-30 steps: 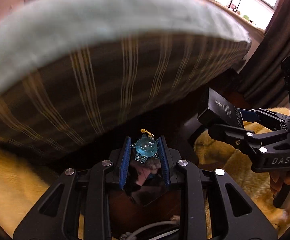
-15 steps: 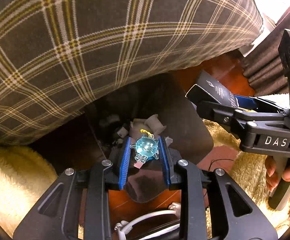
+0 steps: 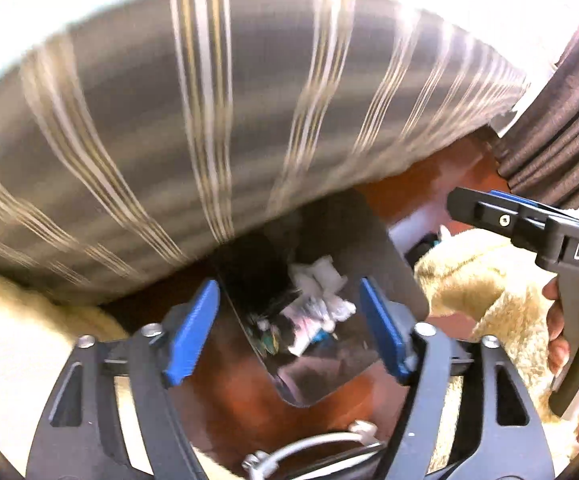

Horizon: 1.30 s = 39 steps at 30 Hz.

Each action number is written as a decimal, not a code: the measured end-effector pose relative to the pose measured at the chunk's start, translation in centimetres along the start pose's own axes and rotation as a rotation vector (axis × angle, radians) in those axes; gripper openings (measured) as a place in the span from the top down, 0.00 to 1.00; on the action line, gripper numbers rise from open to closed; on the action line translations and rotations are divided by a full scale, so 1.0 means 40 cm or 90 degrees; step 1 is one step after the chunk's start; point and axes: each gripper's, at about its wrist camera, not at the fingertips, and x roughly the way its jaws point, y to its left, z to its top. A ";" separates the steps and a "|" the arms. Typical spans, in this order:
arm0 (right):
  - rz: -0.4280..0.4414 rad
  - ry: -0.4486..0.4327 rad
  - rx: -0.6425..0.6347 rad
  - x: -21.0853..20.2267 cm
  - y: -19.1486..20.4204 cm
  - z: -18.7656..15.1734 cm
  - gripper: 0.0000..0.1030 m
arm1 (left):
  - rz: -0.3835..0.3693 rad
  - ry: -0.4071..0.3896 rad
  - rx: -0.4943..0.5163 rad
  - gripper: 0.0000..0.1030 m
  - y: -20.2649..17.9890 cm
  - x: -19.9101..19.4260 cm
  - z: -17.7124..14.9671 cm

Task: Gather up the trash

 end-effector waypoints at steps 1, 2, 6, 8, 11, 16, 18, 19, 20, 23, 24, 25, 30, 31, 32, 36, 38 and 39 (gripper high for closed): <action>-0.002 -0.014 -0.004 -0.020 0.001 0.008 0.03 | 0.008 -0.020 0.009 0.21 -0.003 -0.031 0.009; -0.004 -0.030 -0.007 -0.039 -0.001 0.014 0.03 | 0.011 -0.034 0.009 0.16 -0.004 -0.056 0.018; -0.008 -0.092 -0.031 -0.129 0.021 0.051 0.03 | 0.000 -0.094 -0.003 0.08 -0.001 -0.164 0.064; -0.015 -0.129 -0.047 -0.182 0.042 0.071 0.03 | 0.024 -0.125 0.007 0.08 -0.011 -0.215 0.083; -0.029 -0.185 -0.069 -0.258 0.078 0.095 0.03 | 0.036 -0.174 0.004 0.08 -0.016 -0.297 0.111; -0.058 -0.289 -0.112 -0.374 0.138 0.129 0.03 | 0.054 -0.248 0.000 0.08 -0.014 -0.419 0.165; -0.070 -0.321 -0.128 -0.412 0.160 0.145 0.03 | 0.065 -0.277 0.003 0.08 -0.019 -0.460 0.182; -0.075 -0.332 -0.131 -0.426 0.165 0.150 0.03 | 0.071 -0.292 0.005 0.08 -0.022 -0.482 0.193; -0.083 -0.346 -0.132 -0.443 0.172 0.156 0.03 | 0.074 -0.304 0.007 0.08 -0.024 -0.498 0.200; -0.109 -0.374 -0.121 -0.484 0.177 0.176 0.03 | 0.078 -0.344 0.011 0.08 -0.031 -0.550 0.216; -0.110 -0.382 -0.116 -0.496 0.176 0.178 0.03 | 0.082 -0.353 0.013 0.08 -0.034 -0.564 0.223; -0.107 -0.391 -0.112 -0.512 0.180 0.180 0.03 | 0.087 -0.362 0.013 0.08 -0.037 -0.578 0.229; -0.110 -0.421 -0.115 -0.571 0.191 0.180 0.03 | 0.108 -0.400 0.026 0.08 -0.051 -0.637 0.236; -0.116 -0.431 -0.120 -0.584 0.194 0.176 0.03 | 0.101 -0.406 0.028 0.08 -0.051 -0.647 0.235; -0.122 -0.439 -0.122 -0.596 0.196 0.173 0.03 | 0.095 -0.413 0.026 0.08 -0.050 -0.656 0.230; -0.160 -0.454 -0.124 -0.621 0.206 0.157 0.03 | 0.083 -0.424 -0.002 0.08 -0.039 -0.680 0.214; -0.176 -0.459 -0.127 -0.627 0.213 0.149 0.03 | 0.089 -0.426 -0.004 0.08 -0.040 -0.685 0.208; -0.181 -0.465 -0.126 -0.630 0.216 0.145 0.03 | 0.095 -0.427 -0.004 0.08 -0.044 -0.685 0.205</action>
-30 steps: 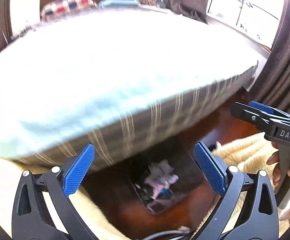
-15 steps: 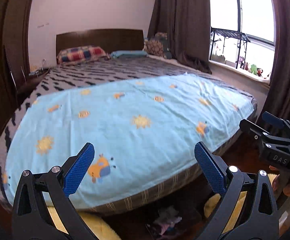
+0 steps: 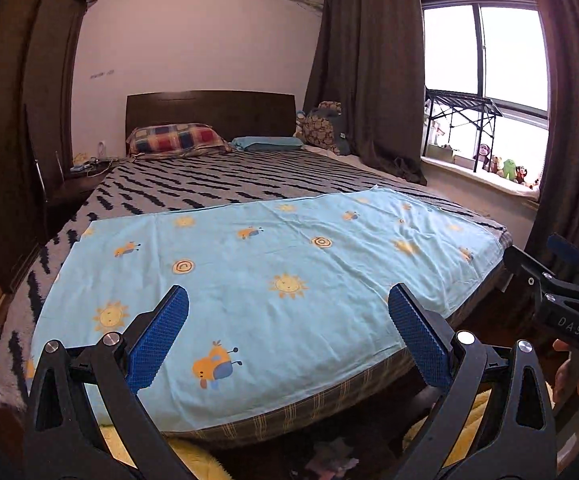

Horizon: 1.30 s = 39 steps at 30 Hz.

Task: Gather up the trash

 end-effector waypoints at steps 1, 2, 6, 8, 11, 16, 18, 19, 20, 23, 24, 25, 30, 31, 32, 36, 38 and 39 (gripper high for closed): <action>0.000 -0.002 0.001 -0.002 -0.002 0.000 0.03 | 0.003 -0.001 0.003 0.08 -0.003 -0.002 -0.003; 0.004 -0.004 0.003 -0.004 -0.001 -0.001 0.03 | 0.005 -0.001 0.004 0.08 -0.005 -0.003 -0.007; 0.018 -0.005 0.012 -0.007 -0.003 -0.003 0.03 | 0.002 0.001 0.004 0.08 -0.005 -0.001 -0.017; 0.022 -0.004 0.015 -0.006 -0.001 -0.005 0.03 | 0.001 0.003 0.004 0.08 -0.005 0.002 -0.018; 0.028 0.002 0.018 0.000 0.003 -0.010 0.03 | -0.003 0.004 0.007 0.08 -0.010 0.003 -0.020; 0.033 0.005 0.022 0.006 0.009 -0.014 0.03 | -0.003 0.005 0.007 0.08 -0.012 0.002 -0.022; 0.037 0.005 0.023 0.005 0.011 -0.015 0.03 | -0.001 0.005 0.006 0.08 -0.014 0.001 -0.023; 0.039 0.005 0.022 0.005 0.013 -0.015 0.03 | -0.001 0.005 0.005 0.08 -0.013 0.001 -0.022; 0.040 0.007 0.022 0.006 0.014 -0.015 0.03 | -0.002 0.004 0.004 0.08 -0.014 0.000 -0.023; 0.043 0.009 0.021 0.008 0.016 -0.017 0.03 | -0.002 0.003 0.005 0.08 -0.015 0.000 -0.024; 0.045 0.009 0.021 0.009 0.017 -0.018 0.03 | -0.003 0.003 0.006 0.08 -0.016 0.000 -0.025; 0.046 0.010 0.021 0.009 0.019 -0.019 0.03 | -0.003 0.003 0.006 0.08 -0.018 0.000 -0.025; 0.057 0.012 0.024 0.011 0.023 -0.019 0.03 | -0.002 0.004 0.007 0.08 -0.020 0.001 -0.025; 0.059 0.012 0.024 0.011 0.024 -0.019 0.03 | -0.002 0.003 0.006 0.08 -0.020 0.001 -0.025; 0.060 0.012 0.024 0.011 0.025 -0.019 0.03 | -0.003 0.002 0.006 0.08 -0.020 0.001 -0.025; 0.065 0.011 0.024 0.010 0.025 -0.019 0.03 | -0.004 0.000 0.004 0.08 -0.021 -0.001 -0.026; 0.066 0.011 0.024 0.010 0.026 -0.021 0.03 | -0.005 0.001 0.003 0.08 -0.022 0.000 -0.027; 0.066 0.012 0.024 0.010 0.027 -0.021 0.03 | -0.006 0.001 0.003 0.08 -0.022 0.000 -0.027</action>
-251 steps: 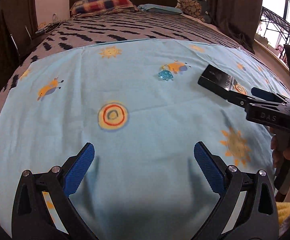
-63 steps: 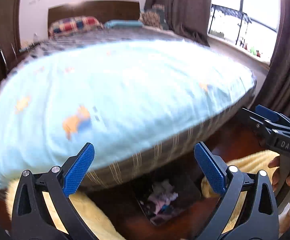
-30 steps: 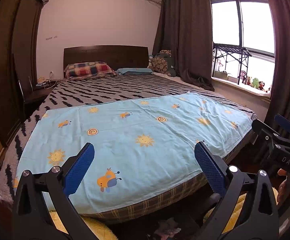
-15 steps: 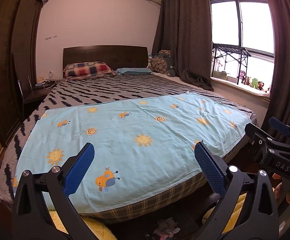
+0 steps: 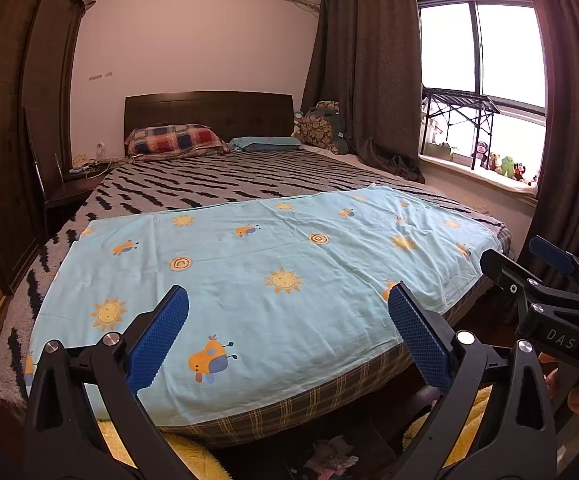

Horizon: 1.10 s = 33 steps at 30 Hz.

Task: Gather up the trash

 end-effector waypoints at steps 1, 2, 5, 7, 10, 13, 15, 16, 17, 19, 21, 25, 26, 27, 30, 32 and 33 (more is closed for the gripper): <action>0.000 0.001 0.000 0.002 0.000 0.000 0.03 | -0.002 0.001 0.000 0.08 0.000 -0.001 -0.001; 0.000 0.001 0.000 0.002 0.001 0.000 0.03 | -0.004 0.002 -0.001 0.08 -0.001 -0.001 -0.001; 0.002 0.001 0.001 0.002 0.001 -0.001 0.03 | -0.011 0.002 -0.002 0.08 -0.002 -0.002 -0.003; 0.002 0.001 0.002 0.005 0.001 0.000 0.03 | -0.011 0.002 0.000 0.08 -0.004 -0.002 -0.002; 0.003 0.003 0.002 0.007 0.002 -0.002 0.03 | -0.013 0.002 0.000 0.08 -0.004 -0.003 -0.003; 0.005 0.003 0.002 0.008 0.004 -0.002 0.03 | -0.014 0.002 0.000 0.08 -0.004 -0.004 -0.002; 0.006 0.002 0.003 0.008 0.005 -0.002 0.03 | -0.013 0.002 0.000 0.08 -0.004 -0.003 -0.002; 0.006 0.002 0.003 0.007 0.005 -0.003 0.03 | -0.013 0.002 0.000 0.08 -0.004 -0.004 -0.002; 0.006 0.002 0.004 0.006 0.005 -0.004 0.03 | -0.014 0.001 0.000 0.08 -0.004 -0.004 -0.002; 0.006 0.003 0.004 0.005 0.005 -0.003 0.03 | -0.015 0.001 0.000 0.08 -0.005 -0.004 -0.001; 0.007 0.003 0.004 0.005 0.005 -0.003 0.03 | -0.016 0.001 0.001 0.08 -0.005 -0.004 0.000; 0.007 0.006 0.004 0.009 0.006 -0.002 0.03 | -0.016 0.001 0.000 0.08 -0.005 -0.004 0.000; 0.007 0.007 0.004 0.010 0.005 -0.002 0.03 | -0.015 0.001 0.000 0.08 -0.005 -0.004 0.000; 0.007 0.007 0.005 0.010 0.005 -0.002 0.03 | -0.015 0.001 0.000 0.08 -0.005 -0.004 0.000; 0.005 0.004 0.010 0.009 0.003 -0.001 0.03 | -0.014 -0.001 -0.003 0.08 -0.004 -0.005 0.000; 0.004 0.003 0.014 0.010 0.001 -0.002 0.03 | -0.011 0.000 -0.004 0.08 -0.003 -0.005 0.000; 0.003 0.003 0.015 0.011 0.000 -0.002 0.03 | -0.009 0.001 -0.005 0.08 -0.002 -0.004 -0.001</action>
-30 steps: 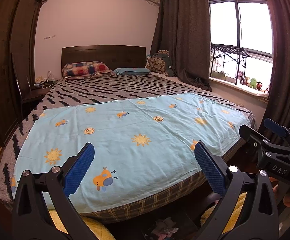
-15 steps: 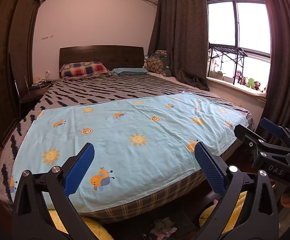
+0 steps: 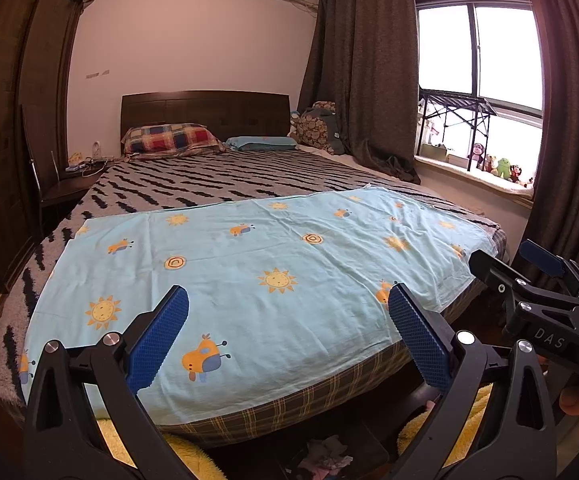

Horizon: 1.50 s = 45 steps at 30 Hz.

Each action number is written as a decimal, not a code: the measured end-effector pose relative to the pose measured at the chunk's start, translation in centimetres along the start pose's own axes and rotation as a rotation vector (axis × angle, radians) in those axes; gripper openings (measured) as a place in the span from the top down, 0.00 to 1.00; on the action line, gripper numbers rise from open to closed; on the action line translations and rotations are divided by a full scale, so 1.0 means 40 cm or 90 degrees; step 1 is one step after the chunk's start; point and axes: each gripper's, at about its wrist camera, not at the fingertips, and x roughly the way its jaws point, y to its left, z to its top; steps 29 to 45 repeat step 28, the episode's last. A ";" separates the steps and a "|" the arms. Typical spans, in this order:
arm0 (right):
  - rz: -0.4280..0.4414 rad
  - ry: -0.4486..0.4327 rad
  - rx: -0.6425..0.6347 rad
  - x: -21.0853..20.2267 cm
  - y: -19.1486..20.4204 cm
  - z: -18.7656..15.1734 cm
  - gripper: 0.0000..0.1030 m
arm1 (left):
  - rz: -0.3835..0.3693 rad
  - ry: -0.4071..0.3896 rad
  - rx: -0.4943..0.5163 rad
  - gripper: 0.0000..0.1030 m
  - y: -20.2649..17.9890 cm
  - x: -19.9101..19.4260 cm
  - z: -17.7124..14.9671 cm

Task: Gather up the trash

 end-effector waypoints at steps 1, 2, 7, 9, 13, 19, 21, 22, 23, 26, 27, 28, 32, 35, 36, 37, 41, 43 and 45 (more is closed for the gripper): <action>0.000 0.000 0.001 0.001 0.000 0.000 0.03 | 0.002 0.000 -0.001 0.08 0.001 0.000 0.000; -0.001 0.001 0.001 0.003 0.000 0.000 0.03 | 0.004 -0.001 -0.001 0.08 0.000 0.000 0.000; 0.000 0.007 -0.001 0.010 0.004 -0.002 0.03 | 0.010 -0.007 0.003 0.08 -0.001 0.000 -0.001; 0.001 0.010 -0.005 0.012 0.008 -0.003 0.03 | 0.013 -0.006 0.002 0.08 -0.002 0.001 -0.002; 0.004 0.010 -0.006 0.011 0.009 -0.004 0.03 | 0.002 -0.003 -0.005 0.08 0.004 0.003 -0.003; 0.001 0.013 -0.005 0.013 0.010 -0.005 0.03 | 0.000 -0.006 -0.005 0.08 0.007 0.002 -0.002; 0.001 0.014 -0.005 0.015 0.010 -0.005 0.03 | -0.004 0.001 -0.010 0.08 0.009 0.006 0.000; 0.000 0.014 -0.005 0.015 0.010 -0.004 0.03 | -0.005 0.002 -0.013 0.08 0.011 0.007 0.001; 0.000 0.015 -0.005 0.016 0.011 -0.004 0.03 | -0.007 0.003 -0.015 0.08 0.013 0.009 0.003; 0.000 0.016 -0.006 0.018 0.011 -0.004 0.03 | -0.009 0.005 -0.017 0.08 0.017 0.012 0.004; -0.001 0.016 -0.006 0.018 0.011 -0.004 0.03 | -0.009 0.005 -0.016 0.08 0.016 0.011 0.004; -0.001 0.016 -0.006 0.019 0.011 -0.004 0.03 | -0.009 0.006 -0.017 0.08 0.018 0.012 0.004; -0.001 0.016 -0.006 0.019 0.011 -0.004 0.03 | -0.009 0.006 -0.017 0.08 0.018 0.012 0.004; -0.001 0.016 -0.006 0.019 0.011 -0.004 0.03 | -0.009 0.006 -0.017 0.08 0.018 0.012 0.004; -0.001 0.016 -0.006 0.019 0.011 -0.004 0.03 | -0.009 0.006 -0.017 0.08 0.018 0.012 0.004; -0.001 0.016 -0.006 0.019 0.011 -0.004 0.03 | -0.009 0.006 -0.017 0.08 0.018 0.012 0.004; -0.001 0.016 -0.006 0.019 0.011 -0.004 0.03 | -0.009 0.006 -0.017 0.08 0.018 0.012 0.004; -0.001 0.016 -0.006 0.019 0.011 -0.004 0.03 | -0.009 0.006 -0.017 0.08 0.018 0.012 0.004; -0.001 0.016 -0.006 0.019 0.011 -0.004 0.03 | -0.009 0.006 -0.017 0.08 0.018 0.012 0.004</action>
